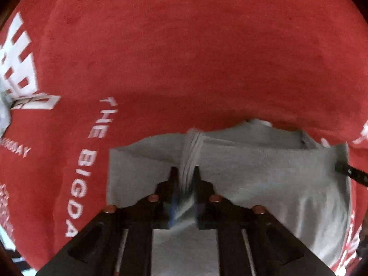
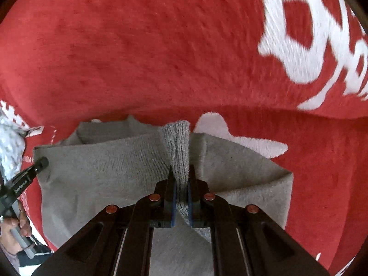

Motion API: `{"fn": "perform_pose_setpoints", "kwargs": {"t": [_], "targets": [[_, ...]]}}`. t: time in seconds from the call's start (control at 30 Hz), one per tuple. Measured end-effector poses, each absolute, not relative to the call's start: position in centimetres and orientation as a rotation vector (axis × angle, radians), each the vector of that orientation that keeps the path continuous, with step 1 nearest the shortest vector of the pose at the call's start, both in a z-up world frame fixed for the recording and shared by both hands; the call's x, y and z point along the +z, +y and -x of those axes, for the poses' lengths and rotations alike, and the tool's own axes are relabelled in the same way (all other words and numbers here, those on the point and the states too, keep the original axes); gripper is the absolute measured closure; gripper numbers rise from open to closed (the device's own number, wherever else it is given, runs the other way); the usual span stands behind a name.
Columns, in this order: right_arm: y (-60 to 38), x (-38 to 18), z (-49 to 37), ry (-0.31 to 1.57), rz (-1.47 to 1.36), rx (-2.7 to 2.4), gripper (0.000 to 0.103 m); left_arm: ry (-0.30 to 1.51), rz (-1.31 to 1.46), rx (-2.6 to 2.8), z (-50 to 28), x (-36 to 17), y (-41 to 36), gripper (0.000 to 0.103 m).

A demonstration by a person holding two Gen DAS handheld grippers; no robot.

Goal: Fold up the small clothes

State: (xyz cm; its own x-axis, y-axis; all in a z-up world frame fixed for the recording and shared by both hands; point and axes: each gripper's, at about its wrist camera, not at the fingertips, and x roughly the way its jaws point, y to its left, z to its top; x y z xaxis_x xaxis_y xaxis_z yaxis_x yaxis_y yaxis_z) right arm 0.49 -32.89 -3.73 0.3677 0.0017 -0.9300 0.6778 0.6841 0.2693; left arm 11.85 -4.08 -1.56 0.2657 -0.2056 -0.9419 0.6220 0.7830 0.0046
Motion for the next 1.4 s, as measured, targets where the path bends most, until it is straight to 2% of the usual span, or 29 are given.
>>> {"fn": "perform_pose_setpoints", "kwargs": {"t": [0.03,0.07,0.1,0.2,0.33,0.43,0.57,0.6,0.63,0.83,0.93,1.1,1.4], "targets": [[-33.1,-4.0,-0.5,1.133,-0.721,-0.488,0.094,1.167,-0.426,-0.528,-12.3,-1.4,-3.8,0.049],[-33.2,-4.2,-0.5,1.141,-0.723,-0.493,0.094,1.148,-0.428,-0.478,-12.8,-1.1,-3.3,0.041],[-33.5,-4.4,-0.4,1.151,-0.721,-0.51,0.09,1.138,-0.417,-0.449,-13.2,-0.7,-2.8,0.039],[-34.7,-4.3,1.0,1.159,-0.749,-0.594,0.077,1.197,-0.363,-0.454,-14.0,0.4,-1.2,0.039],[-34.5,-2.5,4.6,1.083,-0.871,-0.563,0.076,1.215,-0.381,-0.502,-12.0,1.3,0.5,0.039],[-32.4,-1.4,6.3,1.077,-0.879,-0.46,0.076,1.292,-0.432,-0.522,-9.9,-0.8,1.4,0.039],[-29.2,-3.4,6.8,1.231,-0.729,-0.441,0.076,1.352,-0.517,-0.447,-7.3,-3.5,3.6,0.038],[-29.4,-3.9,7.4,1.247,-0.712,-0.468,0.073,1.344,-0.509,-0.443,-7.1,-3.2,4.1,0.038],[-29.7,-4.0,8.6,1.227,-0.728,-0.509,0.061,1.349,-0.503,-0.433,-7.0,-2.9,4.7,0.038],[-31.0,-3.0,16.2,1.063,-1.052,-0.579,0.054,1.432,-0.366,-0.401,-6.8,-1.0,10.1,0.038],[-29.0,-2.9,18.7,1.018,-1.216,-0.493,0.04,1.536,-0.202,-0.415,-6.6,-1.4,12.9,0.038],[-23.6,-4.4,21.1,0.972,-1.464,-0.417,0.04,1.594,-0.134,-0.454,-5.5,-2.6,14.5,0.038],[-19.6,-6.9,23.2,0.725,-1.674,-0.635,0.04,1.57,-0.29,-0.77,-5.2,-3.2,10.7,0.04]]}}
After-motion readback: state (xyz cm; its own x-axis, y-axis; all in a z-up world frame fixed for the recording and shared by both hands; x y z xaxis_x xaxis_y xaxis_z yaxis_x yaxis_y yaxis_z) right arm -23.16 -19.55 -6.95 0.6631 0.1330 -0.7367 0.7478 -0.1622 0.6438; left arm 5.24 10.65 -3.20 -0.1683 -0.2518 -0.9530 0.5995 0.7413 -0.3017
